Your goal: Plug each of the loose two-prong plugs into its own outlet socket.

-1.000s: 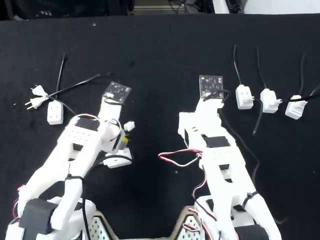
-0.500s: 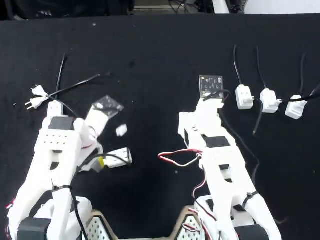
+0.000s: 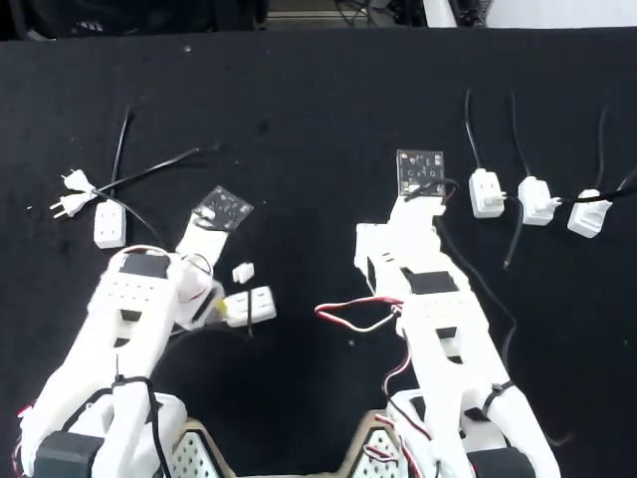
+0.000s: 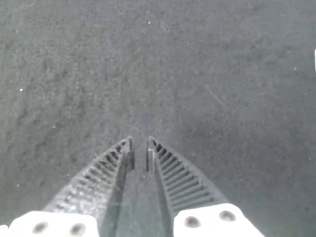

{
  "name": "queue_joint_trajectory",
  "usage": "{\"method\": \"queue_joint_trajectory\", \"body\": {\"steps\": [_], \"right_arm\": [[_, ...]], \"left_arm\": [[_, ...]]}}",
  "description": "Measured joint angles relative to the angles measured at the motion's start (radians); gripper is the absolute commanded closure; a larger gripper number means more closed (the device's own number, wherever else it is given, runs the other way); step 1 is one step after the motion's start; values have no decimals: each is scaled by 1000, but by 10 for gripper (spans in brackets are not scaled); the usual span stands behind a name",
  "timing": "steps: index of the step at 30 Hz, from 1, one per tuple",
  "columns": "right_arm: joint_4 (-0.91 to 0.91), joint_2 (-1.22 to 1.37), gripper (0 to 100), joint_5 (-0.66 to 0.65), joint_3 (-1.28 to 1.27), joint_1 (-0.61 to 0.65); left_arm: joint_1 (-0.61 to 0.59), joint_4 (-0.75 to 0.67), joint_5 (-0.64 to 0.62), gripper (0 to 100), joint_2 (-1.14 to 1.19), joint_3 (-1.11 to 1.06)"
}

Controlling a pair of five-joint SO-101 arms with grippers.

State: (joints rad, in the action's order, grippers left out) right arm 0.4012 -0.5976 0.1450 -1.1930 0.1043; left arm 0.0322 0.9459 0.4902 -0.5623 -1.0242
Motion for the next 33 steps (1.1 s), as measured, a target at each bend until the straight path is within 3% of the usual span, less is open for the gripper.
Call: {"method": "queue_joint_trajectory", "body": {"steps": [5, 9, 13, 18, 25, 33], "right_arm": [[0, 0, 962, 0, 0, 0], [0, 0, 962, 0, 0, 0], [0, 0, 962, 0, 0, 0], [0, 0, 962, 0, 0, 0], [0, 0, 962, 0, 0, 0], [0, 0, 962, 0, 0, 0]], "left_arm": [[0, -55, -75, 775, -6, -2], [-6, -2, -89, 775, -6, 60], [-117, 107, -94, 775, -6, 222], [-249, 140, -180, 775, 46, 388], [-327, 140, -367, 775, 324, 609], [-402, 152, -620, 775, 741, 1005]]}}
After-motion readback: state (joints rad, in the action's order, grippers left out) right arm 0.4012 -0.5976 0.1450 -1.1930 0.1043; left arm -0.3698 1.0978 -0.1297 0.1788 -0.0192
